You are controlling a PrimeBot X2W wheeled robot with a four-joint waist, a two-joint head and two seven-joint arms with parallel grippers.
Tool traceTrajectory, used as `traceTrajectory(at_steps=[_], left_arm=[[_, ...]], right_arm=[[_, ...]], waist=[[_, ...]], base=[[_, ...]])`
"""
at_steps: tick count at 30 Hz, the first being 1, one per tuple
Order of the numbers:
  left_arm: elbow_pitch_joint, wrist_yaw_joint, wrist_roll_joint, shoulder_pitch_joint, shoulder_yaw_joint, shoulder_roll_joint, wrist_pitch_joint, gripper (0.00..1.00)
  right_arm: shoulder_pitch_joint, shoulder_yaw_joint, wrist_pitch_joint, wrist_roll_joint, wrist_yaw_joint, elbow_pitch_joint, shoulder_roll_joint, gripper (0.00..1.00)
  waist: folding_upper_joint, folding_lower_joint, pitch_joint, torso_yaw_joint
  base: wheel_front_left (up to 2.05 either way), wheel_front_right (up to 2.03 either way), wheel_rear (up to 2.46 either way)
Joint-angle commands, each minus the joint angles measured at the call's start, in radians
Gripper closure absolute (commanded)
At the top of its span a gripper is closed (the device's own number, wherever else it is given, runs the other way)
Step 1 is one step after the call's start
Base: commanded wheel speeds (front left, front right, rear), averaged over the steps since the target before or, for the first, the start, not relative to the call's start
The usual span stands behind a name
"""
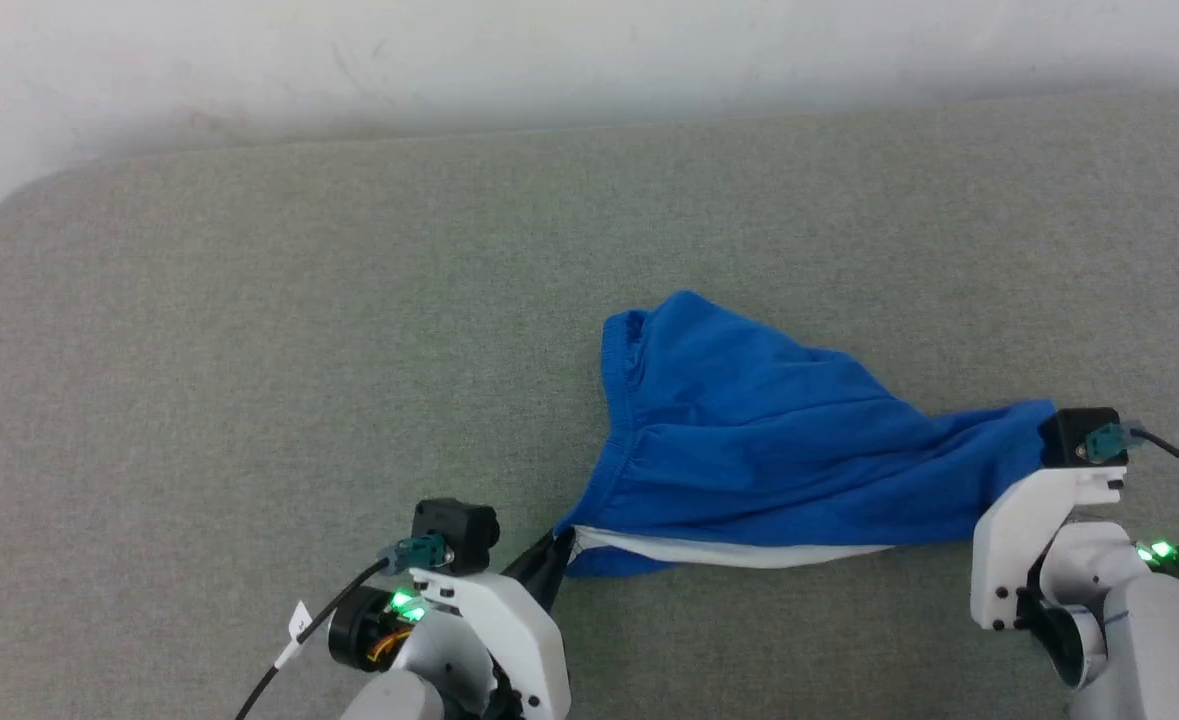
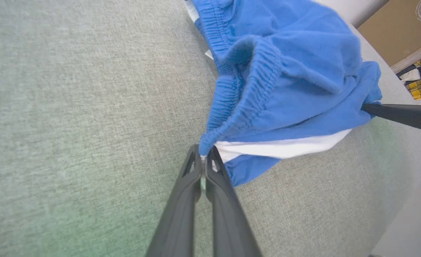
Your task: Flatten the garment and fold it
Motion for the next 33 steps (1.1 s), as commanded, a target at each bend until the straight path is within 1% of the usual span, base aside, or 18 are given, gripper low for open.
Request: traceTrajectory(at_steps=[1,3,6,11,14,17,20,23,26,29,33], left_arm=[[0.005,-0.009,-0.009,-0.007,-0.001,0.000,-0.007,1.00],[-0.001,-0.011,-0.016,-0.002,0.002,-0.001,-0.016,1.00],[-0.031,-0.019,-0.036,0.008,0.012,0.001,-0.029,1.00],[-0.166,-0.066,-0.137,-0.010,0.056,-0.003,-0.030,1.00],[-0.260,-0.083,-0.185,-0.068,0.086,0.026,0.017,1.00],[-0.332,-0.090,-0.236,-0.169,0.125,0.057,0.091,1.00],[-0.360,-0.078,-0.279,-0.300,0.177,0.080,0.162,1.00],[-0.344,-0.043,-0.311,-0.446,0.231,0.083,0.211,1.00],[-0.298,-0.013,-0.316,-0.596,0.271,0.093,0.241,1.00],[-0.249,0.020,-0.272,-0.739,0.293,0.112,0.239,1.00],[-0.168,0.046,-0.211,-0.924,0.323,0.132,0.186,1.00]], right_arm=[[0.060,0.011,0.044,0.012,-0.001,0.010,0.013,1.00],[0.087,0.014,0.070,0.034,-0.001,-0.041,0.013,1.00],[0.129,0.021,0.113,0.063,-0.001,-0.157,0.013,1.00],[0.159,0.032,0.207,0.105,-0.001,-0.407,0.009,1.00],[0.112,0.048,0.252,0.123,-0.001,-0.525,-0.023,1.00],[0.010,0.073,0.286,0.139,-0.001,-0.583,-0.073,1.00],[-0.127,0.108,0.307,0.154,-0.001,-0.580,-0.127,1.00],[-0.279,0.152,0.317,0.168,-0.001,-0.545,-0.165,1.00],[-0.442,0.195,0.292,0.182,-0.001,-0.487,-0.191,1.00],[-0.601,0.228,0.257,0.184,-0.001,-0.417,-0.206,1.00],[-0.797,0.254,0.181,0.155,-0.001,-0.330,-0.217,1.00]], waist=[[0.0002,-0.0001,-0.016,0.000],[0.0002,-0.0001,-0.034,-0.003],[0.0002,-0.0001,-0.060,-0.010],[0.0002,-0.0001,-0.076,-0.018],[0.0002,-0.0001,-0.058,-0.025],[0.0002,-0.0001,-0.015,-0.030],[0.0002,-0.0001,0.041,-0.035],[0.0002,-0.0001,0.113,-0.039],[0.0002,-0.0001,0.184,-0.043],[0.0002,-0.0001,0.249,-0.045],[0.0002,-0.0001,0.314,-0.044]], base=[[0.00,0.00,0.00],[0.00,0.00,0.00],[0.00,0.00,0.00],[0.00,0.00,0.00],[0.00,0.00,0.00],[0.00,0.00,0.00],[0.00,0.00,0.00],[0.00,0.00,0.00],[0.00,0.00,0.00],[0.00,0.00,0.00],[0.00,0.00,0.00]])
